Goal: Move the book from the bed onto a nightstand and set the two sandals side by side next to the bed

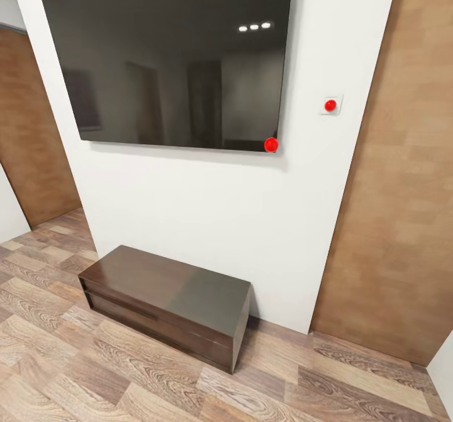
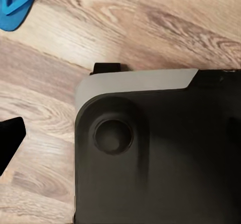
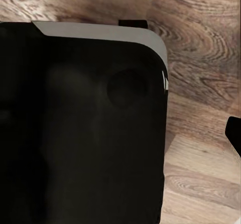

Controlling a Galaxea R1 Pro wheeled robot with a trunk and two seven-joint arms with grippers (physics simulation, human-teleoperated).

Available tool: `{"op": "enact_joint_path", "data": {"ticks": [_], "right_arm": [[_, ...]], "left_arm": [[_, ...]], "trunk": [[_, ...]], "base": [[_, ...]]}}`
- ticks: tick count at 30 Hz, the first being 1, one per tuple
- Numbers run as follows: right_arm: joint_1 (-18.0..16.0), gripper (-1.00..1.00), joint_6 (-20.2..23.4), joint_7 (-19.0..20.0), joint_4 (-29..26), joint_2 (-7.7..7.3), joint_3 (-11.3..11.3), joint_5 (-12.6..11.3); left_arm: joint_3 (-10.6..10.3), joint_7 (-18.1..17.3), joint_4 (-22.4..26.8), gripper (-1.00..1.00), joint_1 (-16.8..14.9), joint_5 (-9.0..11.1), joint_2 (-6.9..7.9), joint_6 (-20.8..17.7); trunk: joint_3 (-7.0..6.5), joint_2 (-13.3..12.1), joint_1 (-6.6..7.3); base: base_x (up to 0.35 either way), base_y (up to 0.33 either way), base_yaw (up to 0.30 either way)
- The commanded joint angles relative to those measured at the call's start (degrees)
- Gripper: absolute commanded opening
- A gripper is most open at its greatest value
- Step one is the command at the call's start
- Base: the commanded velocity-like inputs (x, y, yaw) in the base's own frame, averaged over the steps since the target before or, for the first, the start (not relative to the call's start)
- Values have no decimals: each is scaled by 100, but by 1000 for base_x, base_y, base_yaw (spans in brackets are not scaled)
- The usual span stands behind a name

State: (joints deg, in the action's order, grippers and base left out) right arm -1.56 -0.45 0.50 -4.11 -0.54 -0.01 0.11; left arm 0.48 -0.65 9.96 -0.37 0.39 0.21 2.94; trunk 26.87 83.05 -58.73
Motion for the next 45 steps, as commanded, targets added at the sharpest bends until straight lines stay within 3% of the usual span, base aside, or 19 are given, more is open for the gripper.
{"op": "enact_joint_path", "data": {"ticks": [1,10,11,13,17,21,45], "right_arm": [[-4,100,-5,5,-33,-2,-4,2],[-4,100,-49,3,-324,-18,-18,-16],[-6,100,-79,3,-1206,-18,-19,-19],[-4,100,-187,3,-1206,-12,-22,-23],[-4,100,-961,3,-1203,-4,-25,-27],[-5,100,-1189,3,-1199,-3,-30,-28],[-3,100,-1282,8,-1198,-8,-30,-29]], "left_arm": [[4,-6,28,100,-16,4,23,16],[11,-17,319,100,-80,62,137,48],[11,-19,1619,100,-81,82,138,55],[12,-20,1623,100,-83,129,138,77],[6,-22,1617,100,-86,264,124,228],[10,-23,1614,100,-86,294,121,300],[92,-23,1605,100,-86,313,120,330]], "trunk": [[6,3,0],[6,3,0],[6,3,0],[6,3,0],[6,3,0],[6,3,0],[6,3,0]], "base": [[0,0,0],[0,0,0],[0,0,0],[0,0,0],[0,0,0],[0,0,0],[0,0,0]]}}
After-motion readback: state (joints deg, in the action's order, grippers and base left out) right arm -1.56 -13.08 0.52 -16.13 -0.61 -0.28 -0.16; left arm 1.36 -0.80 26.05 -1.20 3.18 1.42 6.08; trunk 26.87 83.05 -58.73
